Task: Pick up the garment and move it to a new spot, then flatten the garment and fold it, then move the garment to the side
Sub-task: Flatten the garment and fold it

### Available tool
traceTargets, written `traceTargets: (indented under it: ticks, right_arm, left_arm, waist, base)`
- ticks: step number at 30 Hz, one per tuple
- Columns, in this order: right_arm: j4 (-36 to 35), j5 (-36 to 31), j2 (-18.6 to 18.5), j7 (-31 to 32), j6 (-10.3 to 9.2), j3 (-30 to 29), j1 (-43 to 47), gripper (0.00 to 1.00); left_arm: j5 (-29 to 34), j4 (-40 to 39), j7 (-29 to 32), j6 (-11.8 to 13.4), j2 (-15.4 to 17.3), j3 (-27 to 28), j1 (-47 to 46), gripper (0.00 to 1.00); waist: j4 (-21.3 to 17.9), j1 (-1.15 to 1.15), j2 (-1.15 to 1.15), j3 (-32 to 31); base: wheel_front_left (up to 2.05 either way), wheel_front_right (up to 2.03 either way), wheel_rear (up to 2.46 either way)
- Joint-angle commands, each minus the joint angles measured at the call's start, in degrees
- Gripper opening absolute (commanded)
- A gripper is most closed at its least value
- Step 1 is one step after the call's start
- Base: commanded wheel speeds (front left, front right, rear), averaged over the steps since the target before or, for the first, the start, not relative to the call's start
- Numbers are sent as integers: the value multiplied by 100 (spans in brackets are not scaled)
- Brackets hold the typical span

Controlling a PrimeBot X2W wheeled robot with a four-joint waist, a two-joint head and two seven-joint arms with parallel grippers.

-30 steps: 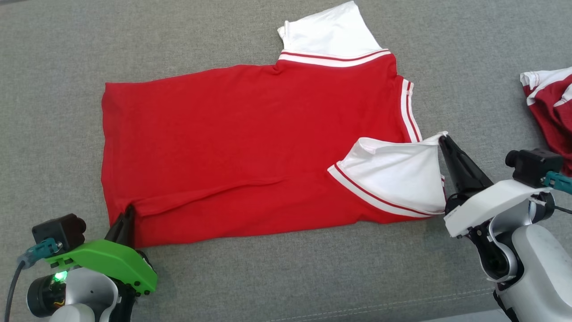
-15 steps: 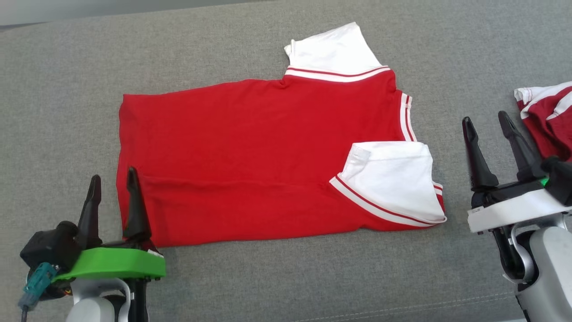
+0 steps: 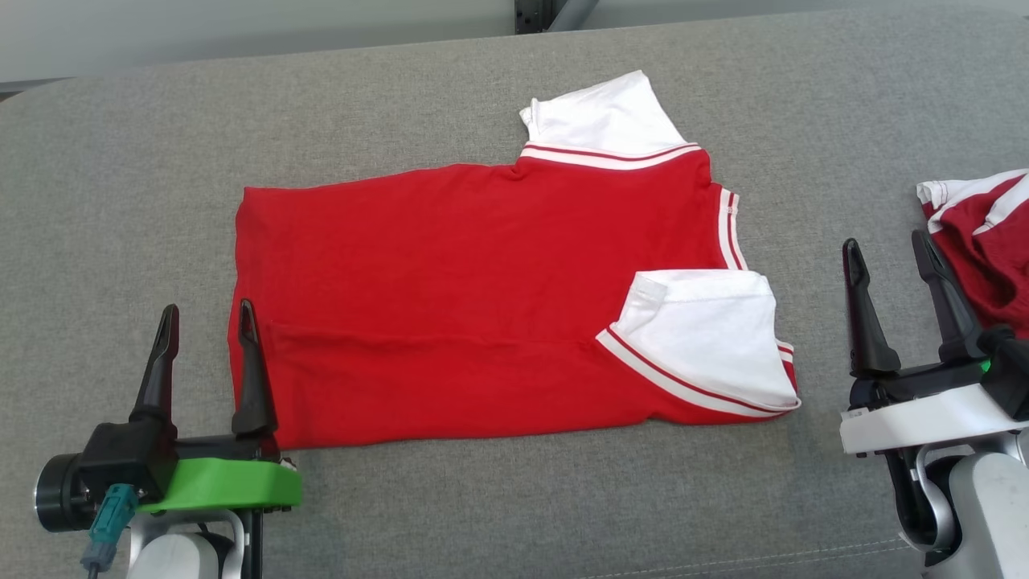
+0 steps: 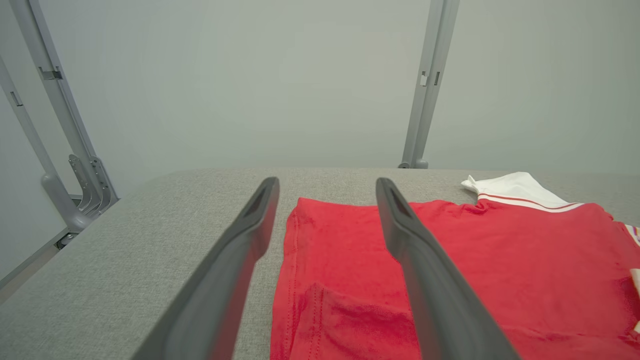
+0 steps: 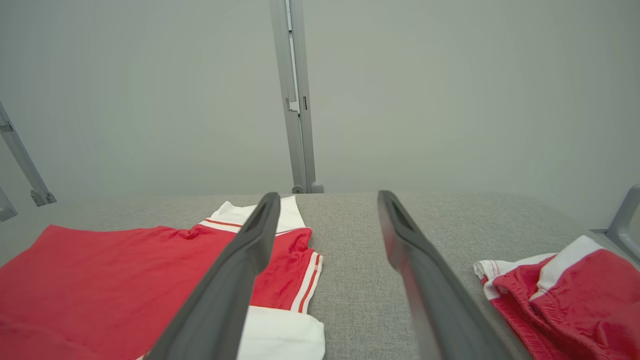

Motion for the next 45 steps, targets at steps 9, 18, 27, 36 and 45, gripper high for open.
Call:
traceTargets:
  ticks: [9, 18, 27, 36, 45]
  right_arm:
    - [58, 22, -14, -24, -7, 27, 38, 100]
    - [896, 165, -14, -24, -7, 356, 239, 100]
    - [2055, 524, -3, -24, -7, 950, 56, 100]
    - [2782, 1085, -64, 13, -6, 1585, -330, 0]
    - [2270, 1488, -333, -14, -8, 1467, -354, 0]
  left_arm:
    - [111, 162, 28, -4, 98, -98, -146, 100]
    - [-168, 854, 547, -161, 155, -160, -64, 100]
    - [-591, 2141, 784, -425, 38, -134, -318, 100]
    - [-862, 2864, 796, -682, -46, -160, -569, 0]
    - [-926, 2130, 789, -761, 164, -190, -83, 0]
  waist:
    - [27, 0, 0, -14]
    - [32, 0, 0, 68]
    - [42, 0, 0, 331]
    - [70, 0, 0, 454]
    - [202, 0, 0, 401]
  base:
    - [0, 0, 0]
    - [0, 0, 0]
    - [0, 0, 0]
    - [0, 0, 0]
    - [0, 0, 0]
